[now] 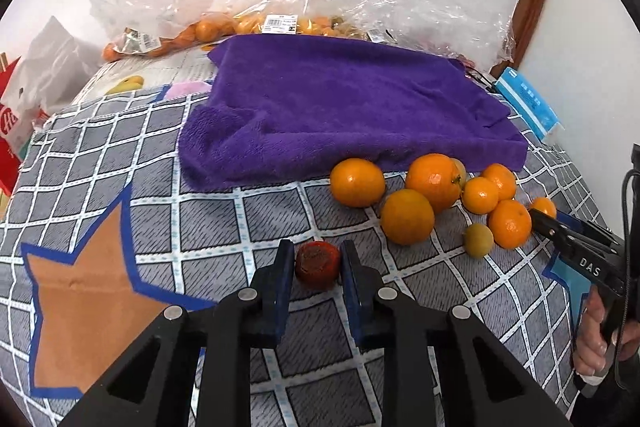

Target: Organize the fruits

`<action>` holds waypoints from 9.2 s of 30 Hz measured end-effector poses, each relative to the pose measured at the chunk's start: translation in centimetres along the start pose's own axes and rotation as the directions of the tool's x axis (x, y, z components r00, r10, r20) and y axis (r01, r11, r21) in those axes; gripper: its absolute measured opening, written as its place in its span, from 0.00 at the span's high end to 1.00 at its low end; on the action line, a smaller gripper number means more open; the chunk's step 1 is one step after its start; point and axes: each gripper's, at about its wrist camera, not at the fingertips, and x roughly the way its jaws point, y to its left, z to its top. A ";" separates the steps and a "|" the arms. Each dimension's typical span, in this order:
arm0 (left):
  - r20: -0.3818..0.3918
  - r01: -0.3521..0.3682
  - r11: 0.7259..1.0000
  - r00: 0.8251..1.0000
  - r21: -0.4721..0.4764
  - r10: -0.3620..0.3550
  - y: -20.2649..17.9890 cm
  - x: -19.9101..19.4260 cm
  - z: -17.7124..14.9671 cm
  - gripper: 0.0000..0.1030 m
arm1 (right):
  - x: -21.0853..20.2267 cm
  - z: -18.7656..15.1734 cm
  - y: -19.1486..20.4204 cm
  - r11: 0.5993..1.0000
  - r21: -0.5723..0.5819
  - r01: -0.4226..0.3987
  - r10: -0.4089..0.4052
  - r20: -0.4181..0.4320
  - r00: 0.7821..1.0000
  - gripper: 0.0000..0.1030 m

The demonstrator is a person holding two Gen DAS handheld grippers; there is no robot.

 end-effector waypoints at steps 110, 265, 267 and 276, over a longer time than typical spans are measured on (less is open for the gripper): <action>0.005 -0.014 0.998 1.000 -0.062 0.015 0.0 9.0 10.7 0.78 | 9.1 10.9 3.4 0.998 -0.025 -0.051 0.051 0.000 0.999 0.52; -0.072 0.008 0.979 0.997 -0.206 -0.023 3.2 1.8 2.7 0.67 | -0.4 -0.8 2.2 0.997 0.020 -0.080 0.079 0.018 0.997 0.59; -0.055 0.028 0.977 0.998 -0.211 -0.041 3.5 2.1 2.5 0.67 | -0.4 -0.8 2.1 0.997 0.022 -0.077 0.077 0.018 0.997 0.59; 0.060 0.050 0.987 0.997 -0.155 -0.041 3.2 2.0 1.6 0.68 | -0.2 -0.8 2.0 0.998 0.027 -0.063 0.063 0.012 0.998 0.59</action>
